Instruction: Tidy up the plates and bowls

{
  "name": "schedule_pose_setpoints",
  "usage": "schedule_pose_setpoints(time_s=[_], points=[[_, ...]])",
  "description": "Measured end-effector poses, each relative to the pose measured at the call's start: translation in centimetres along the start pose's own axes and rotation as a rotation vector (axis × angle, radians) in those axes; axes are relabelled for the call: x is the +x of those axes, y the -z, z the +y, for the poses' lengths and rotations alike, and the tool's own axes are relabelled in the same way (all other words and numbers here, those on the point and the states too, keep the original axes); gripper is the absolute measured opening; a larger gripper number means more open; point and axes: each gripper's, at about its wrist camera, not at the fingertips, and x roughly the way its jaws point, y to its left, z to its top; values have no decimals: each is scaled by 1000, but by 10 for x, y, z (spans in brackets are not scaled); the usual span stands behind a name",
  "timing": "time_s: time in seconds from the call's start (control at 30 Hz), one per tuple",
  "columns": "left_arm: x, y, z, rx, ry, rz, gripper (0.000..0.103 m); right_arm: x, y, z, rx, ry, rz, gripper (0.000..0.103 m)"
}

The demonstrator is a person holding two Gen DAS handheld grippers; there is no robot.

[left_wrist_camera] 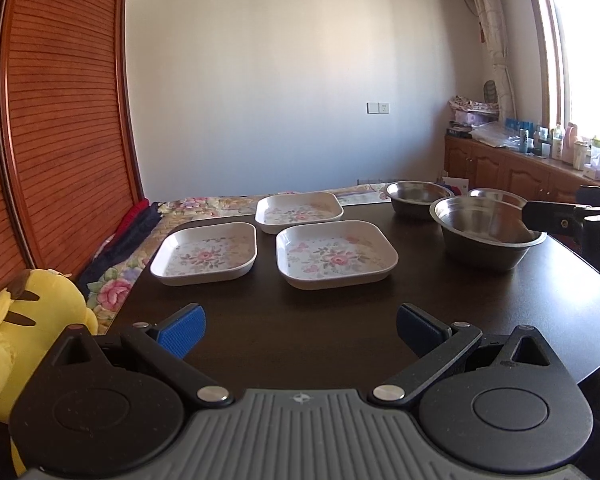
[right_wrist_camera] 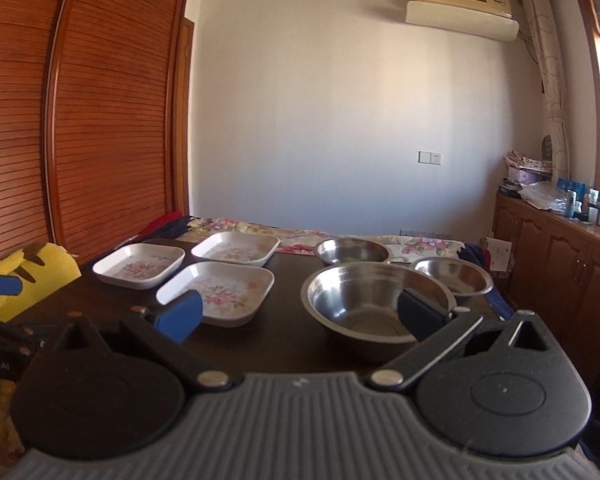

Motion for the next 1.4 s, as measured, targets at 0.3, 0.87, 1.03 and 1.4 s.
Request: schedule_pose_setpoints(time_s=[0.3,0.87,1.03,1.4], points=[[21,-16,23,-26,23,4,99,18,-14,9,-15,-88,18,103],[83,-27,54,-25,30,28,78,72,-13,38,-22,-187,106,84],[105,-30,55,7,46,41,70,95,-9,44,-24,-213,153,66],[146,-39,45,37,141,89,54,133,-1,43,-17,-215,252,56]])
